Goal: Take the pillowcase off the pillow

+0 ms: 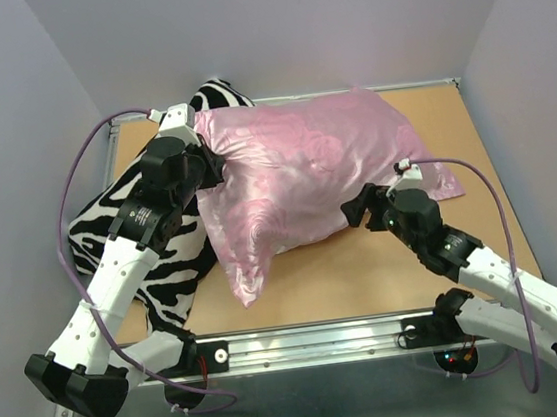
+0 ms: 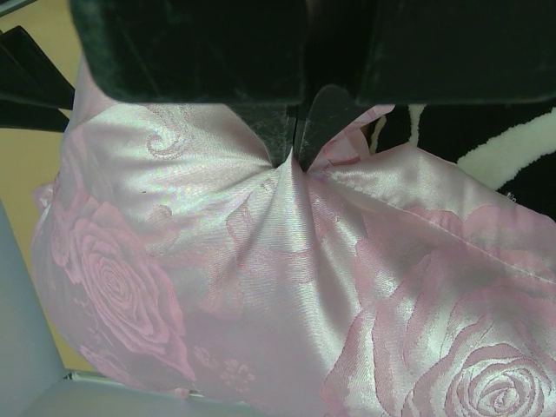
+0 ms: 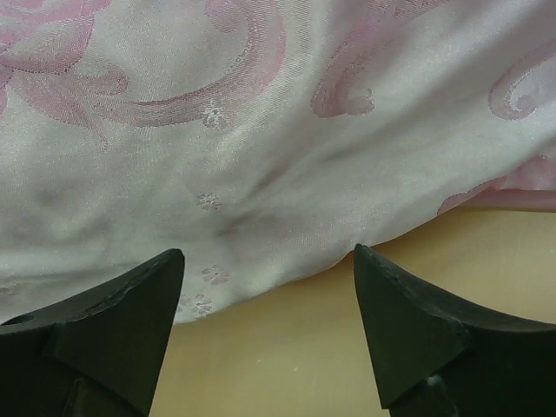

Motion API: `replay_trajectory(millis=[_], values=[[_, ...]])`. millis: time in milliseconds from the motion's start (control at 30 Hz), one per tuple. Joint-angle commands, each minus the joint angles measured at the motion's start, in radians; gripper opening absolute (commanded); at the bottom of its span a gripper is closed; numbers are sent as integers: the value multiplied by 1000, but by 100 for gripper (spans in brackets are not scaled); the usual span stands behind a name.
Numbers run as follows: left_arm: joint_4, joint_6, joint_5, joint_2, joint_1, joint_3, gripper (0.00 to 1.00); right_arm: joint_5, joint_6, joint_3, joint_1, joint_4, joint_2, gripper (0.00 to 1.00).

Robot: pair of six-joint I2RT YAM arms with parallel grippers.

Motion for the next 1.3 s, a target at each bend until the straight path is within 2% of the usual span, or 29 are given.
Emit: replay_trajectory(millis=[0,100,233,467,667,767,800,867,900,967,1000,1133,1267], values=[[96,19,15,-42,0,71,0,21,79,-97,7,116,-70,85],[99,17,17,-45,-1,71,0,36,111,-206,6,225,-72,88],[97,17,28,-44,-1,69,0,29,140,-320,6,493,-23,89],[84,29,40,-30,-1,91,0,99,154,-395,3,796,122,94],[77,29,57,-24,-1,97,0,148,134,-434,0,1061,250,91],[67,34,51,-25,-1,106,0,162,125,-408,0,1090,310,76],[64,36,48,-25,-1,108,0,162,113,-398,0,1092,321,63],[60,37,45,-25,-1,114,0,167,105,-385,0,1094,331,49],[56,39,43,-25,-1,115,0,177,100,-381,0,1094,327,33],[56,40,43,-25,-1,117,0,184,73,-378,0,1094,295,17],[54,40,42,-25,-1,118,0,185,61,-378,0,1089,276,2],[51,49,29,-21,-1,117,0,205,30,-333,0,947,163,1],[39,66,9,-14,-1,109,0,204,-16,-244,0,665,-15,1]])
